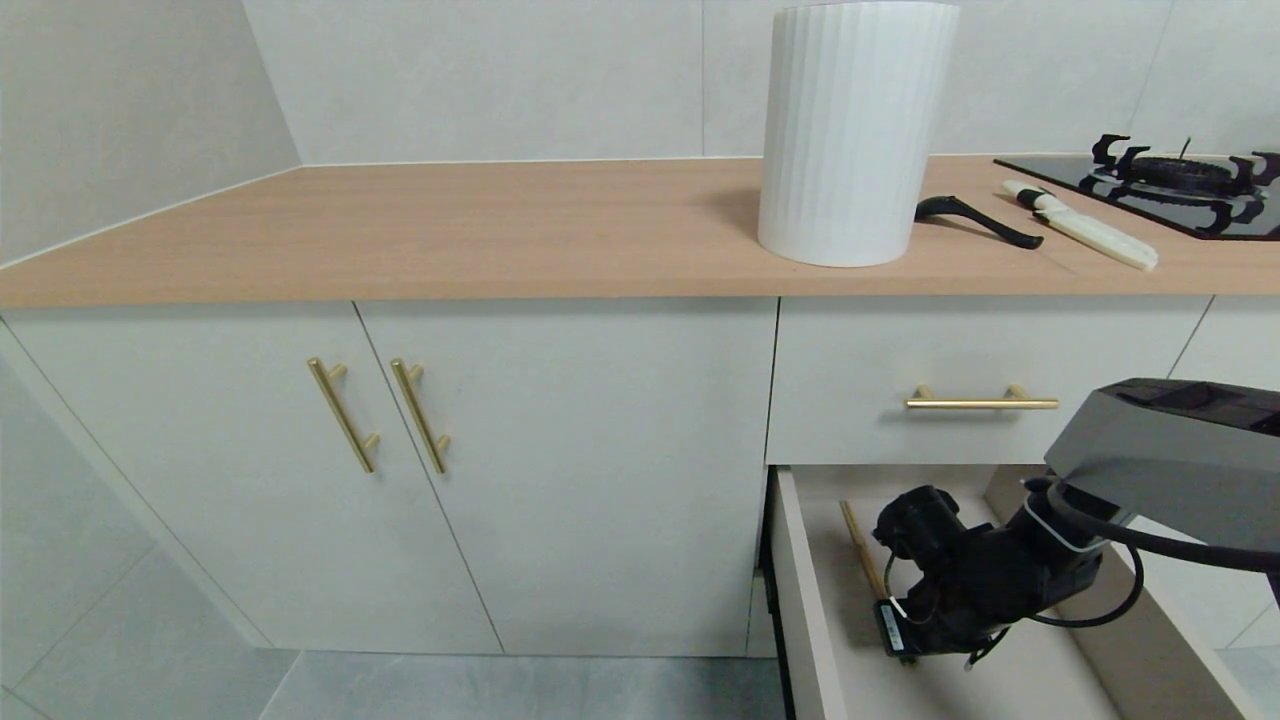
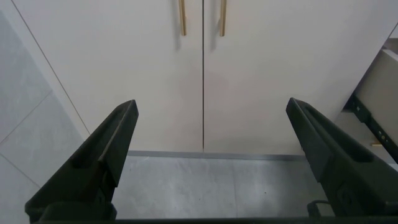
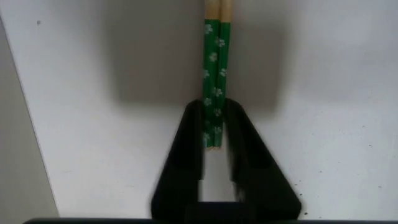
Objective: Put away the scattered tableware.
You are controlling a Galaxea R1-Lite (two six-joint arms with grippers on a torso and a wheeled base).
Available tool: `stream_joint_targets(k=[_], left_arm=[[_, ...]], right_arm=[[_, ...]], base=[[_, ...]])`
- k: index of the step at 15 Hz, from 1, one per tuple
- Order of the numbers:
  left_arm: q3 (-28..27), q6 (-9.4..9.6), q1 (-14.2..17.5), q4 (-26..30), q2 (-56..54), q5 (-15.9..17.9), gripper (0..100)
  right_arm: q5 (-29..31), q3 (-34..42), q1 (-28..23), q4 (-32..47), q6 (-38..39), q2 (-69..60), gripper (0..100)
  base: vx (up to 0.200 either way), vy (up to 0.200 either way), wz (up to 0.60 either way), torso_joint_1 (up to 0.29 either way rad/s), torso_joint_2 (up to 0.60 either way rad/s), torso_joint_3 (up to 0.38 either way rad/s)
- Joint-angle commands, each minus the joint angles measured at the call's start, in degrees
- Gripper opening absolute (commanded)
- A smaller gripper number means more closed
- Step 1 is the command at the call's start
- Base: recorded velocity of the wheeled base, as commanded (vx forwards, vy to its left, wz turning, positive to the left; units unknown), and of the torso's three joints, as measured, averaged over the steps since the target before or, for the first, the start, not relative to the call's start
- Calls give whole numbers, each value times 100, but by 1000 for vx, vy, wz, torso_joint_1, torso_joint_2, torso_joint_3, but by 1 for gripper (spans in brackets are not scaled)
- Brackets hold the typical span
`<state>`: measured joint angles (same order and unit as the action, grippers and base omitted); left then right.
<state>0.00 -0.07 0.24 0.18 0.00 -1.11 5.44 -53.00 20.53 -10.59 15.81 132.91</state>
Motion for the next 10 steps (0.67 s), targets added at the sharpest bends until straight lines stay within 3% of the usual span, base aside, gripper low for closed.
stream_joint_targets(k=[1,6,10], left_arm=[[0,-1,2,-1,0,-3,100],[0,-1,2,-1,0,-3,100],[0,-1,2,-1,0,-3,100]], right_arm=[[1,1,-5,5,1,-2,100],[19,36,4,13,-8,-108,100],[80,256,-14,57,-8,-1189,100]], base=[[0,0,0,0,0,0],[0,0,0,0,0,0],[0,0,0,0,0,0]])
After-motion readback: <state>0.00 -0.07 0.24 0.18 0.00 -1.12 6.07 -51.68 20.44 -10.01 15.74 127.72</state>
